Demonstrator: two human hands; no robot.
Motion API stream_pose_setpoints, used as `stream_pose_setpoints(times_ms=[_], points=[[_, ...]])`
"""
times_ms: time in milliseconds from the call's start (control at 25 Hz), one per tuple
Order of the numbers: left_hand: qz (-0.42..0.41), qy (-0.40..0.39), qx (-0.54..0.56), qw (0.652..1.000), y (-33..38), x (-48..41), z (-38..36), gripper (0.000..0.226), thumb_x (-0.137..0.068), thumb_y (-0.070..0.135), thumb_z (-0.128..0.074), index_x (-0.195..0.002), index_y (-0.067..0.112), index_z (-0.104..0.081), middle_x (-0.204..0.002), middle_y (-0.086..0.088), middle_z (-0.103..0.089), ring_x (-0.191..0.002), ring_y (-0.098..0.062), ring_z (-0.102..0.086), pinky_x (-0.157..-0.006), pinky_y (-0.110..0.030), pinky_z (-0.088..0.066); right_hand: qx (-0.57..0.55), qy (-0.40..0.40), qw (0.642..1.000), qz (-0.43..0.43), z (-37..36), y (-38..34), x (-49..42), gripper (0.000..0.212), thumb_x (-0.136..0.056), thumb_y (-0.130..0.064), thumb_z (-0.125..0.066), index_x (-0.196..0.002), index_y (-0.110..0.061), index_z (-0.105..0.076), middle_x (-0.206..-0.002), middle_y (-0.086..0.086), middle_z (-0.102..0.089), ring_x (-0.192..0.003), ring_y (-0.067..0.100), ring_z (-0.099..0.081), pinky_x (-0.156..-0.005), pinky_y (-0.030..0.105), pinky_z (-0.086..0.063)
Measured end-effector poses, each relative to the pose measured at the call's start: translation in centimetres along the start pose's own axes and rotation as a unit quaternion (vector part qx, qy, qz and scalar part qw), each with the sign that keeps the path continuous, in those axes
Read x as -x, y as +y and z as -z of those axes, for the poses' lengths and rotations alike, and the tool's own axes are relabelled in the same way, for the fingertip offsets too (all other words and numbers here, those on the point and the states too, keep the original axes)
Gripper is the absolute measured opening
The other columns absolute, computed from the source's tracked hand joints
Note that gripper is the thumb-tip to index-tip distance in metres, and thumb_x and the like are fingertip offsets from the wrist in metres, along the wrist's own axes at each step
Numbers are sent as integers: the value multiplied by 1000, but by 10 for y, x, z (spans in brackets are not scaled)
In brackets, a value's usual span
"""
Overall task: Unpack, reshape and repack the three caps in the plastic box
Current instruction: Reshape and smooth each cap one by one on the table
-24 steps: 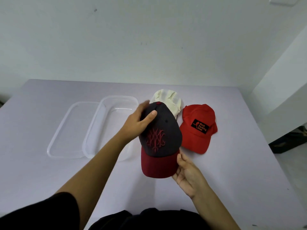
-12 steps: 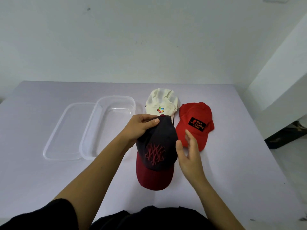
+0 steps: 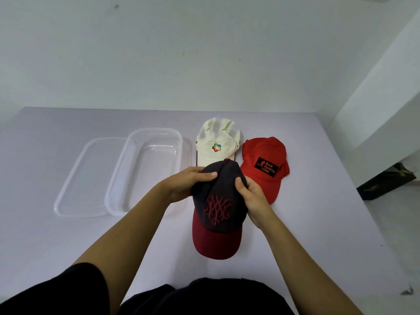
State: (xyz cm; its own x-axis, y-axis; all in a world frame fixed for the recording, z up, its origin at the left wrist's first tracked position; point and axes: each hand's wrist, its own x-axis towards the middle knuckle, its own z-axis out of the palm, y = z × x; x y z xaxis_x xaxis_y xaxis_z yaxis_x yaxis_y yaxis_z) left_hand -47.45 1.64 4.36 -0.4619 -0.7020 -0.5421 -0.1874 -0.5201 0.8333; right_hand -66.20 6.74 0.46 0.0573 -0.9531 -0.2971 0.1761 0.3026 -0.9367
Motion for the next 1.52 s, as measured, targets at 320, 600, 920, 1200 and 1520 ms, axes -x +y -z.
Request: stream_pose_setpoints(times_ms=[320, 600, 920, 1200, 1520], points=[[52, 94, -182, 977, -28, -41, 10, 25, -92, 14, -55, -113, 1, -60, -115, -16, -65, -102, -28, -62, -91, -34, -49, 297, 1, 952, -78, 13, 29, -44, 36, -86, -46, -58, -97, -12, -63, -99, 8, -69, -94, 26, -65, -86, 45, -53], [21, 185, -306, 934, -45, -50, 9, 41, -93, 32, -52, -129, 10, -53, -130, -10, -57, -117, -24, -54, -93, -30, -42, 326, 23, 936, -129, 23, 49, -56, 44, -93, -46, -45, -119, -12, -57, -116, 4, -62, -109, 22, -57, -95, 37, -45], [114, 258, -152, 947, -61, -29, -1, 23, -98, 28, -37, -91, 11, -51, -72, -7, -60, -58, -16, -67, -49, -21, -41, 286, 15, 933, -218, 30, 45, -43, 29, -98, -38, -35, -116, -21, -50, -91, 0, -58, -63, 11, -55, -58, 22, -45], [134, 299, 81, 941, -79, -49, 4, 31, -101, 24, -28, -104, 3, -50, -47, -5, -65, -56, -18, -50, -50, -23, -39, 145, 95, 962, -208, 18, 63, -52, 21, -97, -31, -46, -90, -13, -55, -66, -3, -46, -56, 8, -43, -52, 22, -37], [124, 345, -124, 922, -69, -41, -11, 27, -99, 13, -27, -100, 2, -52, -63, -10, -63, -57, -18, -64, -64, -32, -49, 244, 60, 947, -201, 13, 61, -48, 35, -97, -34, -43, -115, -8, -55, -86, -1, -58, -60, 9, -56, -65, 28, -49]])
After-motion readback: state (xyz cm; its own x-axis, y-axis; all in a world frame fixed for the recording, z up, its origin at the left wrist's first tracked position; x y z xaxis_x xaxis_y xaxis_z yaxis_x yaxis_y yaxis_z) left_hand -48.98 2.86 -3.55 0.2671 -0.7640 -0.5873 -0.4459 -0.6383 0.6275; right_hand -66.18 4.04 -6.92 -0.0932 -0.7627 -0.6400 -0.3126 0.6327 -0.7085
